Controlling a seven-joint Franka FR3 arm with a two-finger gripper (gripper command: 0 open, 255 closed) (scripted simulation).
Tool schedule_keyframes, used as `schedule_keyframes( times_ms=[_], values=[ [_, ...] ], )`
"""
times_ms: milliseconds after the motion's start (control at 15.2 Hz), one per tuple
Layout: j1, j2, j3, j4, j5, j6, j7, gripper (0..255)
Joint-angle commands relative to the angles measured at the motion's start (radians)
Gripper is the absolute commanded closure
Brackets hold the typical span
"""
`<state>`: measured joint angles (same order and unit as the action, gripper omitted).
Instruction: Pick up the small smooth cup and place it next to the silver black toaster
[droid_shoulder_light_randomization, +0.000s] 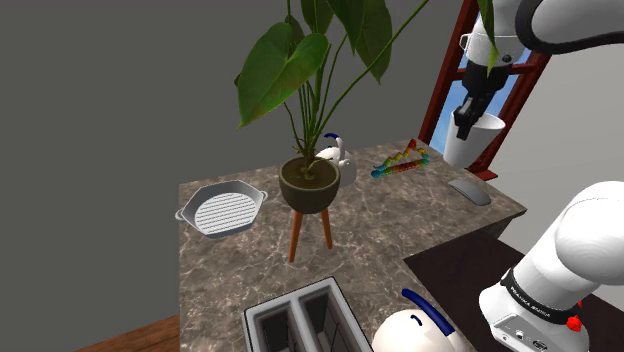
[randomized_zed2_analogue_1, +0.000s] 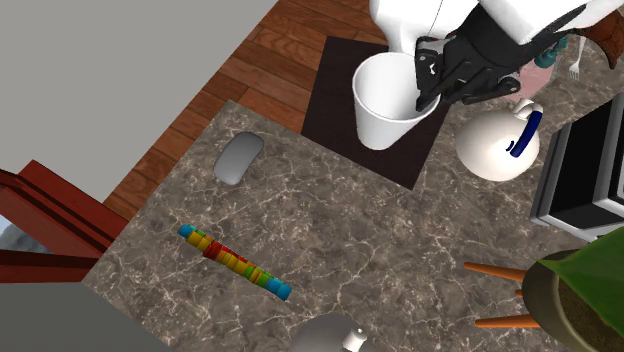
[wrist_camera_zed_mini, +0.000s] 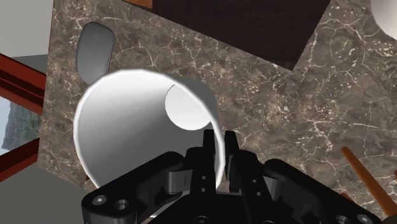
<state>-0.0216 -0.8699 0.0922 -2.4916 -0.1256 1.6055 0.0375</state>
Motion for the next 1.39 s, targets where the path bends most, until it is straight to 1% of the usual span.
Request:
schedule_keyframes(
  times_ms=[0,330,660,990,1320],
  values=[
    [0.020,-0.029,0.040,-0.009,0.034,-0.026,0.039,255],
    [0.075,-0.105,0.147,-0.023,0.132,-0.099,0.142,255],
    [0.128,-0.148,0.259,-0.008,0.238,-0.163,0.254,255],
    [0.168,-0.159,0.374,0.036,0.347,-0.212,0.371,255],
    [0.188,-0.142,0.492,0.107,0.451,-0.246,0.489,255]
  ],
)
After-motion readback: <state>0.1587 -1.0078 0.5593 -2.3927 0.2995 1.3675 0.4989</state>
